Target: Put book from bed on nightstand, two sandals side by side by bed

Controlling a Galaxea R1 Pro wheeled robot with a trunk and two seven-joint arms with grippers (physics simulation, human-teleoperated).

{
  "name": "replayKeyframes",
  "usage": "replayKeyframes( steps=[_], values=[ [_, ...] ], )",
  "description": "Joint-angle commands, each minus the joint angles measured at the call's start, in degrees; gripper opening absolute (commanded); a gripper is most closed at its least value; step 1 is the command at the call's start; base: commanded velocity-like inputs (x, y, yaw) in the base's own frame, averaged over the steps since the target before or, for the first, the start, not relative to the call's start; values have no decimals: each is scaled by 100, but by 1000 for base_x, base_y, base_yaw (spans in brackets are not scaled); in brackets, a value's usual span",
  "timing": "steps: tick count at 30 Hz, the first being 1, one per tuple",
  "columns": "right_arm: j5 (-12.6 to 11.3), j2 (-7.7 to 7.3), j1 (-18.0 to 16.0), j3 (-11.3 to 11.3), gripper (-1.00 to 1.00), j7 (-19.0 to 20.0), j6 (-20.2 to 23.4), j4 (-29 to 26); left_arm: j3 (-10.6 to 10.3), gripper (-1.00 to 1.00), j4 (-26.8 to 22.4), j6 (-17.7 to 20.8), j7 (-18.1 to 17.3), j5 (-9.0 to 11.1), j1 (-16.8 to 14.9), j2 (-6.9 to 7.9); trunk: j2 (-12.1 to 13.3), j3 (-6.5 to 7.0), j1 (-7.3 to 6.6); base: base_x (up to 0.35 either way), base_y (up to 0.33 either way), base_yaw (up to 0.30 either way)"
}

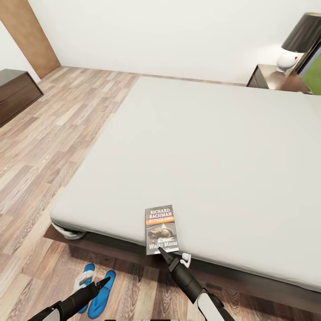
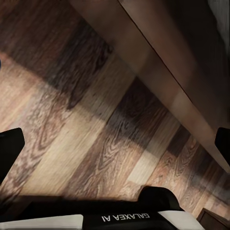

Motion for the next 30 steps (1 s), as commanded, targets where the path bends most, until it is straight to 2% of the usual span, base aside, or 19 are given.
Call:
replayKeyframes(
  steps=[1, 30],
  values=[
    [-65, -1, -1, 6, -100, 8, 59, 2, -48, 100, 1, 11, -16, 57, -3, 2, 40, 16, -23, 0, 0, 0],
    [-58, -1, -1, 19, -100, -5, 48, 3, -48, 100, 1, 12, -16, 57, -2, -12, 1203, 536, -660, 0, 0, 0]
  ],
)
